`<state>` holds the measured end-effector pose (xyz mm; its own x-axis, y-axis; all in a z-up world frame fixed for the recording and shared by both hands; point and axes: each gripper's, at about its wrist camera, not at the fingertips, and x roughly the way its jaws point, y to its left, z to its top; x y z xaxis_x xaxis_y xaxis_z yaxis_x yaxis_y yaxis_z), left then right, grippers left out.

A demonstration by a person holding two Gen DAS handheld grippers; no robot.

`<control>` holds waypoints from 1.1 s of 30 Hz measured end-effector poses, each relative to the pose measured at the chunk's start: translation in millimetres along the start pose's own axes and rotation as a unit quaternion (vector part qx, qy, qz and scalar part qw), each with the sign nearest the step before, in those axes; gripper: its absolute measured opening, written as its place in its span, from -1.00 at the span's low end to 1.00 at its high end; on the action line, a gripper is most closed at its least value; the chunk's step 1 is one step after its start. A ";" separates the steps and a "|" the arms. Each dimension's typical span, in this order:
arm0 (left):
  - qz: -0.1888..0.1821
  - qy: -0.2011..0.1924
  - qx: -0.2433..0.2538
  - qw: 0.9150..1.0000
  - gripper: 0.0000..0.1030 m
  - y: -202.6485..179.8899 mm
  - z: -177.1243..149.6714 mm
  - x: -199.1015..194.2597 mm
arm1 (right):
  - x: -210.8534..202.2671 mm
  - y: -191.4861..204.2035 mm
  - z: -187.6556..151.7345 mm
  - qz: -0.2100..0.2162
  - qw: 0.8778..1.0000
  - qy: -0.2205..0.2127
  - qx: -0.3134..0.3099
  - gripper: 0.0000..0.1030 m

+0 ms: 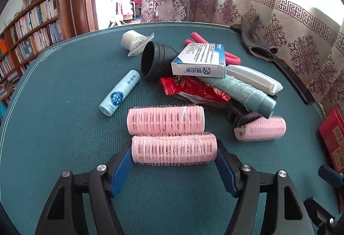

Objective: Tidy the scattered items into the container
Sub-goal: 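Grasp two pink hair rollers together with the left tool, then take one pink roller from the left tool with the right tool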

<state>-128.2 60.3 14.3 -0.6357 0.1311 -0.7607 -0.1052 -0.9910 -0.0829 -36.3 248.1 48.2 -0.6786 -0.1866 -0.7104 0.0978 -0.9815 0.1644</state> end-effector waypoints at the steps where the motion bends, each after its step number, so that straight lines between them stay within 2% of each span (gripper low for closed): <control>1: -0.001 0.001 0.000 1.000 0.42 1.8 -4.9 -4.7 | 1.1 -0.5 1.1 -0.001 1.000 0.001 0.001 0.61; 8: -0.022 0.006 0.008 1.000 0.42 9.4 -43.7 -39.5 | 9.2 2.8 11.0 0.013 1.000 0.008 0.012 0.61; 13: -0.068 0.012 0.067 0.995 0.42 -4.0 -63.8 -55.8 | 3.8 17.3 17.0 0.081 0.997 0.008 0.017 0.61; 16: -0.092 0.013 0.092 0.991 0.42 -13.1 -69.7 -60.5 | 3.1 24.4 14.7 0.130 0.991 0.018 0.023 0.61; 20: -0.143 0.009 0.125 0.982 0.42 -24.7 -79.7 -74.1 | 8.4 31.5 8.8 0.138 0.989 0.038 0.019 0.61; 24: -0.151 -0.002 0.186 0.971 0.42 -41.3 -94.7 -87.1 | 19.2 38.4 1.1 0.173 0.982 0.074 0.006 0.61; 28: -0.149 0.003 0.232 0.961 0.42 -50.3 -109.1 -95.9 | 26.3 48.0 -8.8 0.155 0.983 0.089 -0.035 0.61; 31: -0.137 0.014 0.247 0.959 0.42 -46.6 -118.9 -98.7 | 24.4 59.2 -14.2 0.133 0.984 0.086 -0.087 0.62; 33: -0.131 0.021 0.247 0.960 0.42 -39.1 -124.5 -100.8 | 22.8 67.0 -19.7 0.134 0.980 0.084 -0.120 0.62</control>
<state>35.2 82.4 14.1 -0.5087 0.3623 -0.7810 -0.6127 -0.7897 0.0327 -30.9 177.2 29.5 -0.4770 -0.4234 -0.7702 0.4385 -0.8741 0.2090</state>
